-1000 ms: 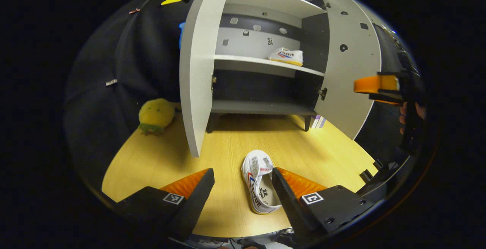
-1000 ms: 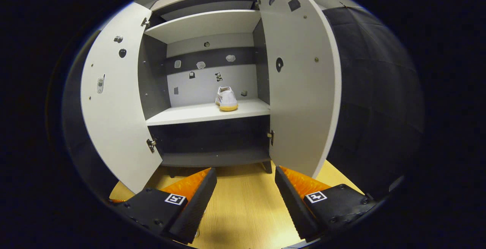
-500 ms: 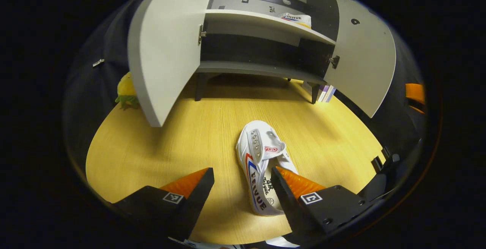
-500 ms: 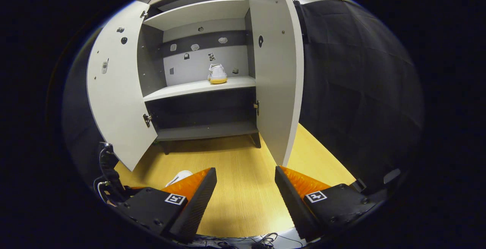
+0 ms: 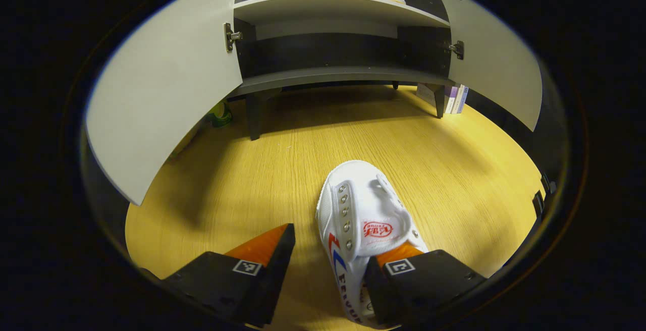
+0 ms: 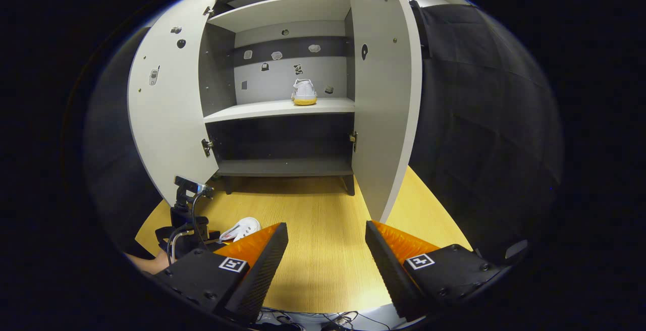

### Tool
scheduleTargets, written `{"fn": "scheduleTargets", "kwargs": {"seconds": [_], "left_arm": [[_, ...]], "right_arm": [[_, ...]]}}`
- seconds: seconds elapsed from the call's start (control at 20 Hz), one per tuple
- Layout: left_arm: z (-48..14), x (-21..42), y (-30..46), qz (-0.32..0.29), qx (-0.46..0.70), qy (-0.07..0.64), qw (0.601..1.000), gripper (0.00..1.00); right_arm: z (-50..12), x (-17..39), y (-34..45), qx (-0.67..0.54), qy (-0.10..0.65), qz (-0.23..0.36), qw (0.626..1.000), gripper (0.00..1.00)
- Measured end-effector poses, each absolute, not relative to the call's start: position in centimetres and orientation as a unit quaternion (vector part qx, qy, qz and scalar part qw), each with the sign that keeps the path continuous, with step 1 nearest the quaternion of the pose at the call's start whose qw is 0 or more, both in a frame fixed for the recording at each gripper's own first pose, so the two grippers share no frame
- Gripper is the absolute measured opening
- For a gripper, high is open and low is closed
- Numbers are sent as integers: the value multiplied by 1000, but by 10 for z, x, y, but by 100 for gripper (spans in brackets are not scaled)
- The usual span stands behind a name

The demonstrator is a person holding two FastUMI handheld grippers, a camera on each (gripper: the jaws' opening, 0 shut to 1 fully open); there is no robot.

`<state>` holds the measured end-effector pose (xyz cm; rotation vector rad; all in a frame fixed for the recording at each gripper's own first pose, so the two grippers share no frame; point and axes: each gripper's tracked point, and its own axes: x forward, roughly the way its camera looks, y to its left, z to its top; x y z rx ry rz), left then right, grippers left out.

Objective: Grab one shoe with the right hand and put it into the shoe cabinet, grab the other shoe with the left hand and put it into the shoe cabinet; then close the right door with the right hand and the left door with the left hand.

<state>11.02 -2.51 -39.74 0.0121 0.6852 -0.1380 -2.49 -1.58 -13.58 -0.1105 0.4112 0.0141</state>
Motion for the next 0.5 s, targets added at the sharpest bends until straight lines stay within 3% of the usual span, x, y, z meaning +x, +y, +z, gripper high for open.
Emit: {"fn": "scheduleTargets", "kwargs": {"seconds": [0.1,0.15,0.3,0.35,0.5], "left_arm": [[-396,111,-33,-76,1,334,939,58],[-397,112,-32,-67,9,335,940,43],[-401,117,-21,-31,24,340,939,28],[-403,116,-17,-25,14,345,938,13],[-398,114,-16,-21,-3,359,933,7]], "right_arm": [[-136,-22,-17,-53,206,12,977,98],[-136,-20,-18,-53,206,14,977,98],[-136,-17,-19,-56,206,24,977,98],[-136,-15,-18,-57,206,28,976,98],[-134,-14,-18,-58,204,39,976,98]]}}
